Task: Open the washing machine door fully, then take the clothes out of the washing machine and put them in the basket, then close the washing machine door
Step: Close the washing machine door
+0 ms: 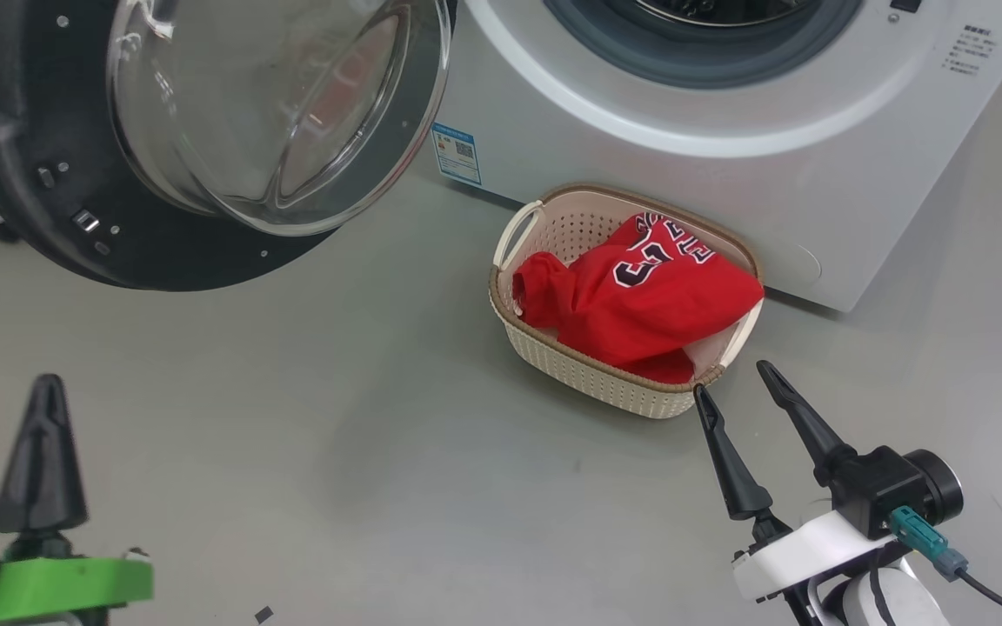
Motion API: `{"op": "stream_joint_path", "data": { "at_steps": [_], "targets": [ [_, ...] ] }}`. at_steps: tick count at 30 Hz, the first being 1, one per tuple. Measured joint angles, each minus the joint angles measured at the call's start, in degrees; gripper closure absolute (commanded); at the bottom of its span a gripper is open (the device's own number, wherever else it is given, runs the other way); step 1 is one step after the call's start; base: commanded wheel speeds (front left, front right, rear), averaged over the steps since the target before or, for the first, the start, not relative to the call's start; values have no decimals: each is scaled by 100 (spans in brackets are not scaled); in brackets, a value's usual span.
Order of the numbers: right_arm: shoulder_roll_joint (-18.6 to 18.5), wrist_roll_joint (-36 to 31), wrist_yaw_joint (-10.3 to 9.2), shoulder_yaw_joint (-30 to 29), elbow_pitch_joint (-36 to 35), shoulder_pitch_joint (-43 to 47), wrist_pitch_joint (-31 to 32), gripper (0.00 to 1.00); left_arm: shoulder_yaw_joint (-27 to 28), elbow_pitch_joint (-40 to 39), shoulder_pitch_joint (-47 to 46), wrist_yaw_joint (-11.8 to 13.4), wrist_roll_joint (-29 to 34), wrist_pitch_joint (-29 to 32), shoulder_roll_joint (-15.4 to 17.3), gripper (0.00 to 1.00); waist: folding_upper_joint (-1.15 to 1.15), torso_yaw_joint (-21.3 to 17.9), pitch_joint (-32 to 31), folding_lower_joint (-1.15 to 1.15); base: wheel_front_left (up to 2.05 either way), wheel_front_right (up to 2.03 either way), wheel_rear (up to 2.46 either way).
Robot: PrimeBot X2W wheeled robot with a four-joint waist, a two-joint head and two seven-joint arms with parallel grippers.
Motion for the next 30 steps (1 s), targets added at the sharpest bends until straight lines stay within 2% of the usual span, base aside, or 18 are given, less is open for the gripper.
{"op": "stream_joint_path", "data": {
  "at_steps": [8,15,20,23,26,30],
  "targets": [
    [-157,-113,1,30,-93,-121,14,0,786,-177,-452,-51,55,-1,691,100,0,-237,283,0,0,0,0],
    [-270,-201,1,45,-246,-302,118,0,1528,127,-1109,-121,-389,-31,1326,100,0,-417,586,0,0,0,0],
    [-293,-227,2,73,-328,-384,171,0,1971,650,-1521,-172,-1209,131,1432,100,0,-553,798,0,0,0,0],
    [-330,-252,2,74,-357,-430,187,0,2258,1000,-2024,-198,-2068,419,1377,100,0,-628,923,0,0,0,0],
    [-353,-253,2,123,-366,-488,219,0,2674,1454,-2541,-200,-3006,818,1277,100,0,-712,1023,0,0,0,0],
    [-374,-277,3,163,-413,-587,246,0,3093,1978,-2987,-141,-3731,1422,1462,100,0,-829,1131,0,0,0,0]
  ]
}}
